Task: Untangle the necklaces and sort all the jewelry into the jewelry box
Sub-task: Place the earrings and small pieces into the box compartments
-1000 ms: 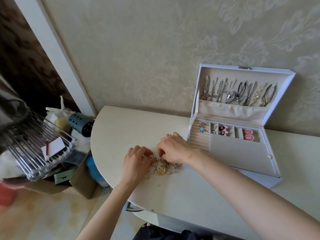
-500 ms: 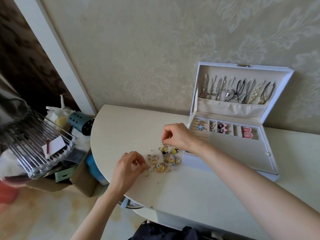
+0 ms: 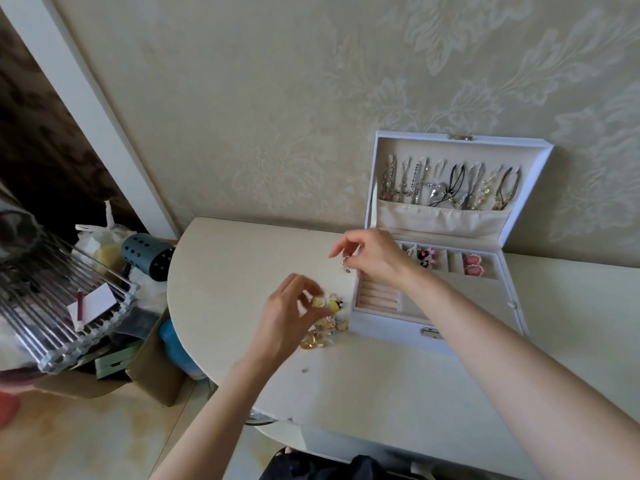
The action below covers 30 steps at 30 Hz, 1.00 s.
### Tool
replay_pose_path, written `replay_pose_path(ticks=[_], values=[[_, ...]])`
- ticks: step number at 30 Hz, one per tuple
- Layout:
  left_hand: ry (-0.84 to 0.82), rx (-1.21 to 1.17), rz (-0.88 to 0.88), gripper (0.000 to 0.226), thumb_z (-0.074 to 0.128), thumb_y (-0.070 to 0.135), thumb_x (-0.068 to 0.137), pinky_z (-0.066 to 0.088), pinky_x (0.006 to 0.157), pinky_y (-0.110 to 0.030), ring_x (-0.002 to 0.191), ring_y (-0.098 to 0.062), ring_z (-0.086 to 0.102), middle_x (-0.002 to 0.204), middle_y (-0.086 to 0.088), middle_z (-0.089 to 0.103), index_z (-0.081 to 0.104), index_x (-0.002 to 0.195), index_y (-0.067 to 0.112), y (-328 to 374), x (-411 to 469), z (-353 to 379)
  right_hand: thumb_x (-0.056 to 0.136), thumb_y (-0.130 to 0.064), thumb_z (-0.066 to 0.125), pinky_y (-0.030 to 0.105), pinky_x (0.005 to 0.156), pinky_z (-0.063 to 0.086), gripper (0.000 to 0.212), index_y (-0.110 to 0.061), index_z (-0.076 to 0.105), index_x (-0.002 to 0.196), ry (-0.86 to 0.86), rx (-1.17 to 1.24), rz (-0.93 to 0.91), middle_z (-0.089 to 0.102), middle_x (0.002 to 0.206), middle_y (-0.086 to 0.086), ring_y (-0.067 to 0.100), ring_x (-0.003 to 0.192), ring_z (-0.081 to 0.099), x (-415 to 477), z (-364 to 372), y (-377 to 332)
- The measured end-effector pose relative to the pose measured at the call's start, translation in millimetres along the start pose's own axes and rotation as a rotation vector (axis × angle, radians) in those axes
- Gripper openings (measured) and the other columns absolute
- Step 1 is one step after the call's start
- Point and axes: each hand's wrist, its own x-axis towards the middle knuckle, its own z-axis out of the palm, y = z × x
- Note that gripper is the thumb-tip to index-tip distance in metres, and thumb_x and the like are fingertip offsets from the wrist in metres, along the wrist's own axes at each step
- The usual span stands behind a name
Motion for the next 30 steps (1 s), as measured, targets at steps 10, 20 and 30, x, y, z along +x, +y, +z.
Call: replay_pose_path(ticks=[10,20,30], values=[[-0.134,-0.183,-0.013,0.034,0.083,0.01,0.065,0.043,0.06,-0.022,0.061,-0.011,0.051,0.074,0.003,0.059,0.052,0.08,0.011,66.6,86.7,85.4,0.081,0.006,0.066,0.031,0.056,0.059,0.014,0.0,0.069,0.093,0.276,0.207,0.227,0.069,0.081,0.02,0.031,0.067,0.07,-19.5,-75.3,50.9],[-0.104,-0.155,-0.001,0.034,0.078,0.005,0.07,0.05,0.067,-0.031,0.073,-0.02,0.061,0.08,-0.004,0.064,0.048,0.084,0.014,84.2,111.6,129.0,0.077,-0.005,0.072,0.015,0.074,0.038,0.013,-0.012,0.073,0.089,0.434,-0.136,0.183,0.068,0.086,-0.003,0.008,0.079,0.057,-28.3,-99.8,96.8],[-0.02,-0.049,0.021,0.029,0.076,0.015,0.074,0.048,0.064,-0.036,0.069,-0.019,0.058,0.083,0.0,0.066,0.049,0.084,0.014,85.4,109.3,143.4,0.077,0.006,0.063,0.033,0.086,0.05,0.024,-0.011,0.073,0.091,0.442,-0.336,0.096,0.073,0.091,0.007,0.024,0.091,0.064,-28.1,-94.9,108.6]])
